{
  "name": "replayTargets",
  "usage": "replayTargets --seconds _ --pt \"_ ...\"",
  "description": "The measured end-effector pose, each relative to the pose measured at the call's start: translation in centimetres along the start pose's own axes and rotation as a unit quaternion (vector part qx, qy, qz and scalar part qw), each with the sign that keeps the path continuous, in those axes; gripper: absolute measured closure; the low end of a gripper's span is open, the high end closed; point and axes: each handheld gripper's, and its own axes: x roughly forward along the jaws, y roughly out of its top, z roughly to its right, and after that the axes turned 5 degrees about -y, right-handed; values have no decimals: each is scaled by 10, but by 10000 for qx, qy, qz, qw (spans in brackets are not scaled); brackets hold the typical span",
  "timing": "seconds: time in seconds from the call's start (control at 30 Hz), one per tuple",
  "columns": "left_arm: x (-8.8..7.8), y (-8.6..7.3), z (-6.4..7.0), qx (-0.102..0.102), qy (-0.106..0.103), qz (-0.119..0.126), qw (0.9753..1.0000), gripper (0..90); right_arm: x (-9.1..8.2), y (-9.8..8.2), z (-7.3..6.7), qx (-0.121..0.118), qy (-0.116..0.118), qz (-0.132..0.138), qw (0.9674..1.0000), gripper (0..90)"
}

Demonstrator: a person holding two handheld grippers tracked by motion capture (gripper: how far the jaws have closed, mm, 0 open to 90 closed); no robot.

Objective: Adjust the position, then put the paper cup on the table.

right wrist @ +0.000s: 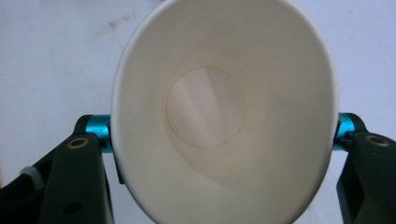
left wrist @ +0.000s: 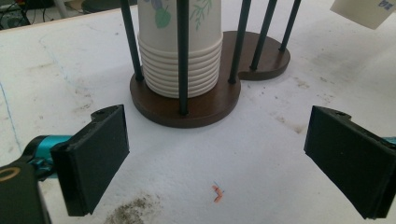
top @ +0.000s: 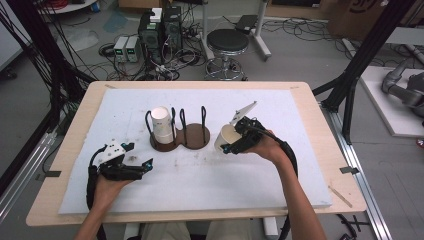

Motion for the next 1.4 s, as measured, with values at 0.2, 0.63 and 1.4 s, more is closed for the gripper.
replayTargets --seconds 0.2,0.63,1.4 --pt "2 -5 -2 -66 35 -29 10000 65 -1 5 5 70 -115 -158 9998 318" --pt "2 -5 -5 -177 59 30 9998 66 -8 8 8 102 -196 -148 9996 319" --pt "0 -6 -4 -125 11 82 9999 65 10 9 21 448 -550 -520 9961 321"
